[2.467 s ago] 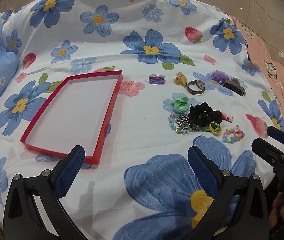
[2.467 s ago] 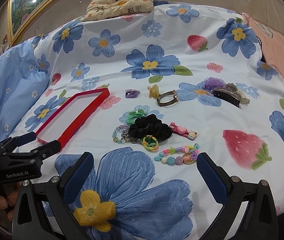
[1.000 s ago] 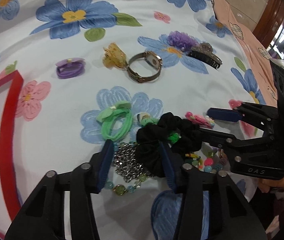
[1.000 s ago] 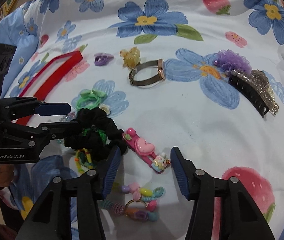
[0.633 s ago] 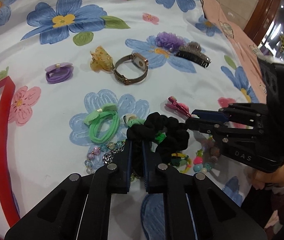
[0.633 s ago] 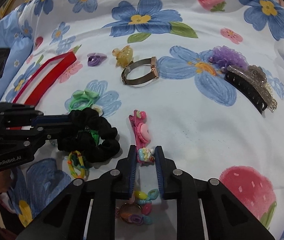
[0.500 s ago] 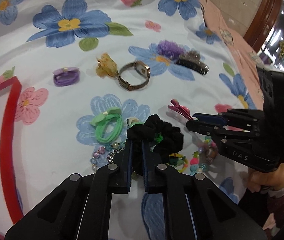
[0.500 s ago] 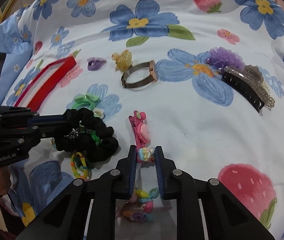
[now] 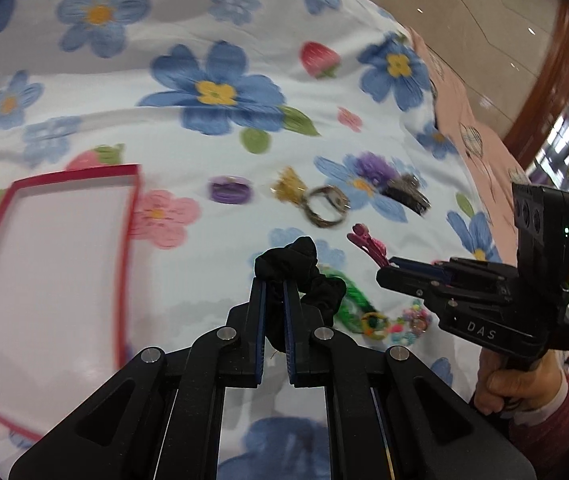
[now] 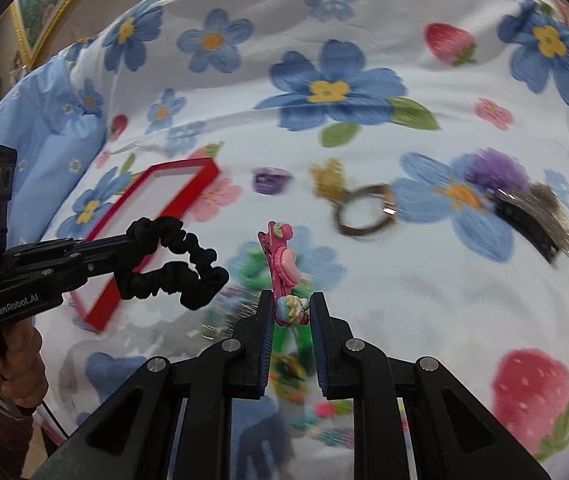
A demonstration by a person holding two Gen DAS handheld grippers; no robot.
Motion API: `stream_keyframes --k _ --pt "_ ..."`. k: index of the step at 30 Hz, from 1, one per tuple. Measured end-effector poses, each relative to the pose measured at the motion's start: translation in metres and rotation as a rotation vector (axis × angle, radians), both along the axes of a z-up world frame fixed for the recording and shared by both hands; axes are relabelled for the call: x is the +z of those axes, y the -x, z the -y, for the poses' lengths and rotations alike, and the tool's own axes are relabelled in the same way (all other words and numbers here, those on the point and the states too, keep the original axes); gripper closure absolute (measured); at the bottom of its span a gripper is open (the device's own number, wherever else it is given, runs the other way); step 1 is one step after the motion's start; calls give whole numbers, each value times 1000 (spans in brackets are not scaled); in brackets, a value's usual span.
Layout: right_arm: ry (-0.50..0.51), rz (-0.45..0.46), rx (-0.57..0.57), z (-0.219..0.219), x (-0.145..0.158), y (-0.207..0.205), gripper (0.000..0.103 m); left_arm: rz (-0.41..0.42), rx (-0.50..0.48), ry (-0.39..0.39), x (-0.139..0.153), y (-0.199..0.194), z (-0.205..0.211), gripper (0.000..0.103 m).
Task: Organize jewelry
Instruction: 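Carry the scrunchie and pink clip with both tools over the red tray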
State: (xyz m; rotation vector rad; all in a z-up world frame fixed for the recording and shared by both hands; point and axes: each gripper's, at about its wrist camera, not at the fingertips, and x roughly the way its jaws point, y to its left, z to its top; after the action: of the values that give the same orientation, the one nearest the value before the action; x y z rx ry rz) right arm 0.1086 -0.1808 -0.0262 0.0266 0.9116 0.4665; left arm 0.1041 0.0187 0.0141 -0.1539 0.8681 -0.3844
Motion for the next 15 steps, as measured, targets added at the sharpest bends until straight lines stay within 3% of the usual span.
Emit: stream_keyframes --k 15 --pt "-51 7 185 -126 7 -28 86 -2 249 35 -2 -2 -127 96"
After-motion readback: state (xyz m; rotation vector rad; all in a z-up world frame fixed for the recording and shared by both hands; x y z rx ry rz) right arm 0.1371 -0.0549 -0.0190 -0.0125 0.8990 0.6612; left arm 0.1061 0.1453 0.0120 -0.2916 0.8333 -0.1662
